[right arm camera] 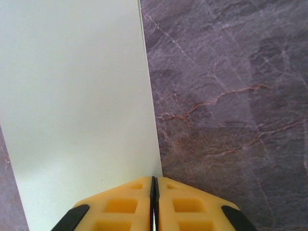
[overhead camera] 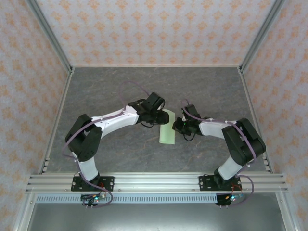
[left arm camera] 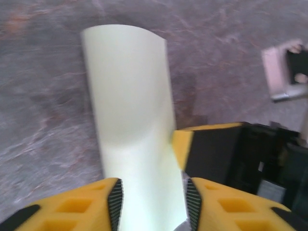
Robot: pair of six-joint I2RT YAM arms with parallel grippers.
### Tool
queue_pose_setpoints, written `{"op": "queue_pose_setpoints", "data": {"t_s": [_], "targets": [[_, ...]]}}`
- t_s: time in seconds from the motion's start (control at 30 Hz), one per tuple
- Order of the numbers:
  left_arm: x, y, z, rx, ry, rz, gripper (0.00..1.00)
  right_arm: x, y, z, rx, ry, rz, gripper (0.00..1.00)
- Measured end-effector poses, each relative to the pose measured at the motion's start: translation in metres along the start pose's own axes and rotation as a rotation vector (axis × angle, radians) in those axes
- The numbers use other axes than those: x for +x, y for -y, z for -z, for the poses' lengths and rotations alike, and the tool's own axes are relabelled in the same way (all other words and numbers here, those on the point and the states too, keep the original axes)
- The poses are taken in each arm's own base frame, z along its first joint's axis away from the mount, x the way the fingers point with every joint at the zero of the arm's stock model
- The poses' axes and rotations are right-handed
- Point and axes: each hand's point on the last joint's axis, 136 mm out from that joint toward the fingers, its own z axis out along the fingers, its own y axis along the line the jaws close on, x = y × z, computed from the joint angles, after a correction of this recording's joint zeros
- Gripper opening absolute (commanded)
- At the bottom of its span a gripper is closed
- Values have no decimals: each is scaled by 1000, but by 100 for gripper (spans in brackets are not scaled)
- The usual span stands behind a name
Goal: Fold a paper plane with a square sheet of paper (fold left side to right side)
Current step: First fold the square sheet of paper in half at the center of the table.
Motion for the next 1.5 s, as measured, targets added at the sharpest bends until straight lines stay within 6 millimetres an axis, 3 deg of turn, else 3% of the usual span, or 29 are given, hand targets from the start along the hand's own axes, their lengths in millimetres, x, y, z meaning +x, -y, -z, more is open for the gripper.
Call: {"op": "queue_pose_setpoints", "data": {"t_s": [0.2, 0.47, 0.63, 1.0, 1.3, 1.5], "targets": [[13, 6, -31, 73, -77, 13, 25, 0, 0, 0, 2, -2, 8, 13], [26, -12, -54, 28, -132, 23, 21, 0, 0, 0, 10, -3, 17, 13], [34, -36, -62, -18, -158, 53, 20, 0, 0, 0, 22, -5, 27, 13], [33, -47, -60, 28, -147, 62, 18, 0, 0, -1, 34, -7, 42, 13], [29, -85, -31, -27, -124, 105, 17, 0, 0, -1, 37, -10, 47, 13], [16, -60, -21, 77, -82, 80, 15, 0, 0, 0, 38, -12, 47, 13]]}}
